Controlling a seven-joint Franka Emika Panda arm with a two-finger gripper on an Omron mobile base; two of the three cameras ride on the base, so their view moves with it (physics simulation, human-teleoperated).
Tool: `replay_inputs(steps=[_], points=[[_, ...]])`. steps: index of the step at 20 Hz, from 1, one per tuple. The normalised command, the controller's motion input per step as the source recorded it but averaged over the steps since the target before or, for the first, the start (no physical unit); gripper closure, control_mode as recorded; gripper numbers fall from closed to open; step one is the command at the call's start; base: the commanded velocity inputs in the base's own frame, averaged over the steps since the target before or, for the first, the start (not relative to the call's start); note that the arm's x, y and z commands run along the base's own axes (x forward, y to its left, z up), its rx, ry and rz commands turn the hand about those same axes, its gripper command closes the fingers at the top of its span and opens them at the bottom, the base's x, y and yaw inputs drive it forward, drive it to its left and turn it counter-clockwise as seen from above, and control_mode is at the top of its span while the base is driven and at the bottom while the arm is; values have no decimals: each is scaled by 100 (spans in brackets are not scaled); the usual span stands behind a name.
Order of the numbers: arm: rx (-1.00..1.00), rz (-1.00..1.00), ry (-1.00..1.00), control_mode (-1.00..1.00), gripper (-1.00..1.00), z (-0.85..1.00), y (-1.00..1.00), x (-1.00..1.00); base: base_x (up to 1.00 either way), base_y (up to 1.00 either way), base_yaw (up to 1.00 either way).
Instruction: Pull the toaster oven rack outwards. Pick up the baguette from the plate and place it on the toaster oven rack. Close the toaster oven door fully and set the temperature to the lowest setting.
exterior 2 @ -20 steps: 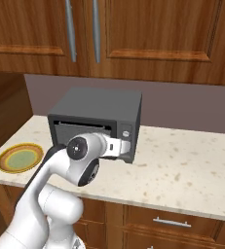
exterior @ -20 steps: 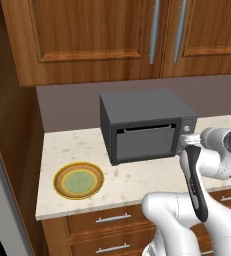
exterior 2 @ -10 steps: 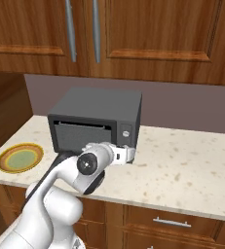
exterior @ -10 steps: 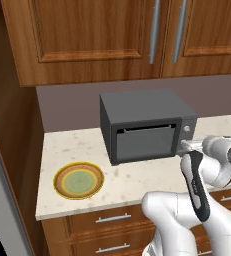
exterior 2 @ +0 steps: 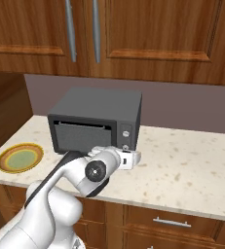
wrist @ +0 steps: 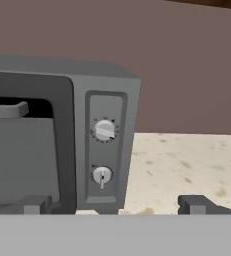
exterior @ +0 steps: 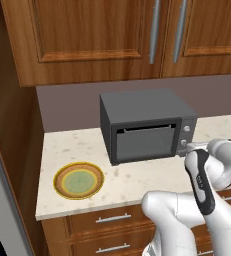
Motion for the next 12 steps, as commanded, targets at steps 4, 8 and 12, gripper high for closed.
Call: replay_inputs(steps=[4,8,12], points=[[0,0,-1,-100,-100,0,0,10,0,0,0],[0,0,-3,-100,-100,0,0,15,0,0,0],[0,0,-1,-100,-100,-6,0,6,0,0,0]])
